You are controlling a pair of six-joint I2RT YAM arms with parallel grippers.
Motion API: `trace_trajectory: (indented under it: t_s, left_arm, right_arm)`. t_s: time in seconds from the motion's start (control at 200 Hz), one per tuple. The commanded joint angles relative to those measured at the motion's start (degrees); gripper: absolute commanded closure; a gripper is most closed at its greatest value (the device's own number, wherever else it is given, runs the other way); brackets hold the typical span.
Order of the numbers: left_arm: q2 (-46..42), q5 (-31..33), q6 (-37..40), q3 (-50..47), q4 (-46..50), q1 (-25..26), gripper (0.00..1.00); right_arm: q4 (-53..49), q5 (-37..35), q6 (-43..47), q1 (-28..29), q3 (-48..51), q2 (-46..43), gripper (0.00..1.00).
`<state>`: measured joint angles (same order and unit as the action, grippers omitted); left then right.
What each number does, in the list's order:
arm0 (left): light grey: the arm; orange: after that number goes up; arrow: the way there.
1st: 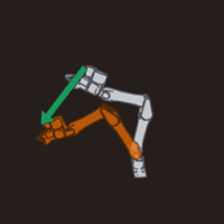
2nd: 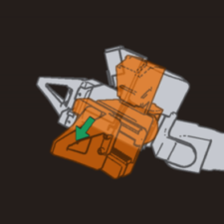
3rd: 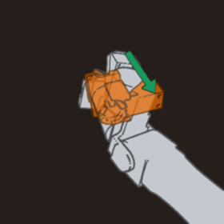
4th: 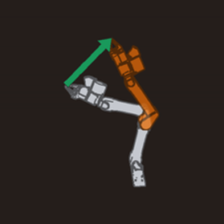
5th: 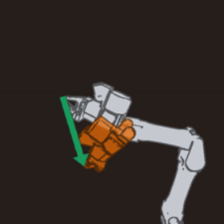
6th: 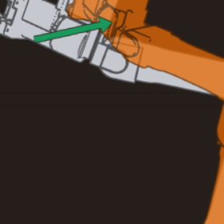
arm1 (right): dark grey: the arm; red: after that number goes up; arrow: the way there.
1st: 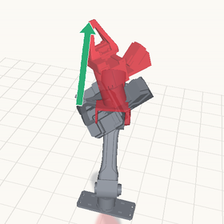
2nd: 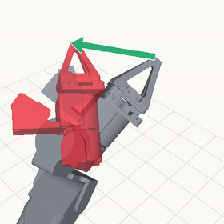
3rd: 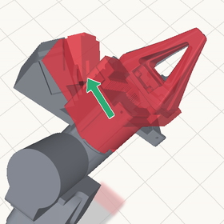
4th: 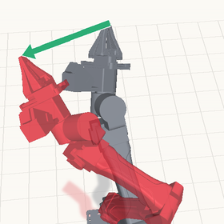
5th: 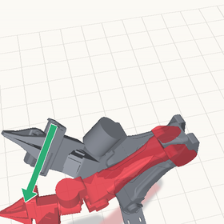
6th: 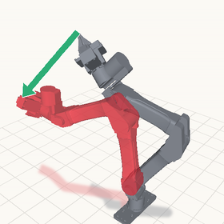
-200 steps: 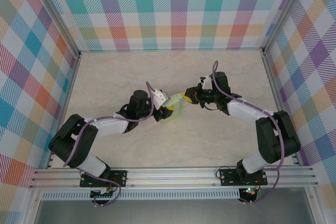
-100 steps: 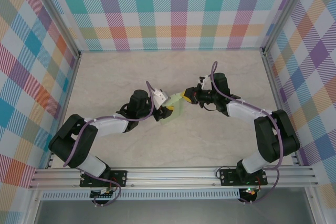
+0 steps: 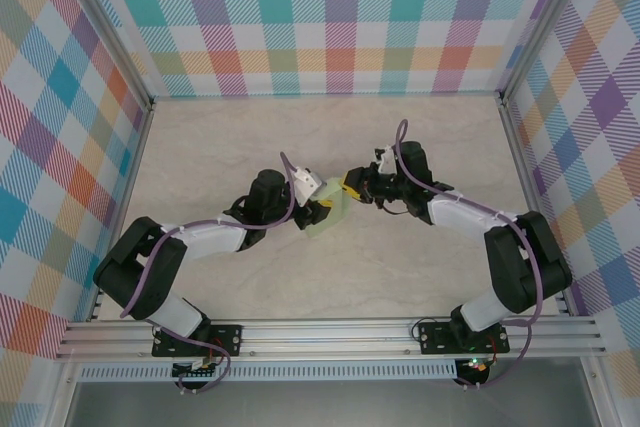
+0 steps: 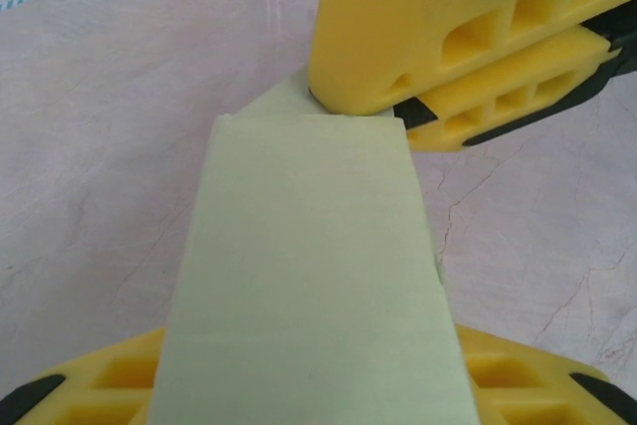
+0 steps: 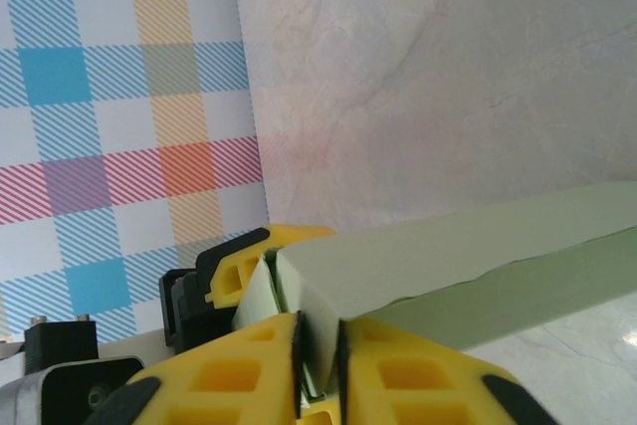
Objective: Fold the paper box
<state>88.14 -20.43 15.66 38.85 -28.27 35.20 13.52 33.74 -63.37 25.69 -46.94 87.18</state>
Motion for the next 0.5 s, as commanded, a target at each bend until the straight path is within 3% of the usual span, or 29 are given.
trace_trajectory:
  t_s: [0.0,0.24,0.39,0.46,0.5]
  left_arm:
    - [2.56,1.79,0.10,-0.35,4.02,0.66,0.54]
    - [2.28,1.21,0.78,-0.40,4.58,0.74,0.54]
    - [2.48,0.17,1.06,0.06,4.72,0.71,0.54]
    - [2.67,-0.76,1.17,0.33,4.73,0.61,0.54]
    - [2.74,-1.26,1.13,0.56,4.88,0.66,0.54]
  right_arm:
    - [-9.32,0.42,4.64,0.82,0.17,-1.79,0.74]
    - [-19.49,-0.82,19.23,-0.47,-1.62,-8.81,0.56]
    - [-29.91,-7.76,36.46,-1.25,-6.01,-12.39,0.49]
    - [-30.34,-13.93,45.91,-1.42,-7.10,-13.06,0.39]
    - [-27.58,-13.64,53.65,-1.90,-6.61,-13.00,0.34]
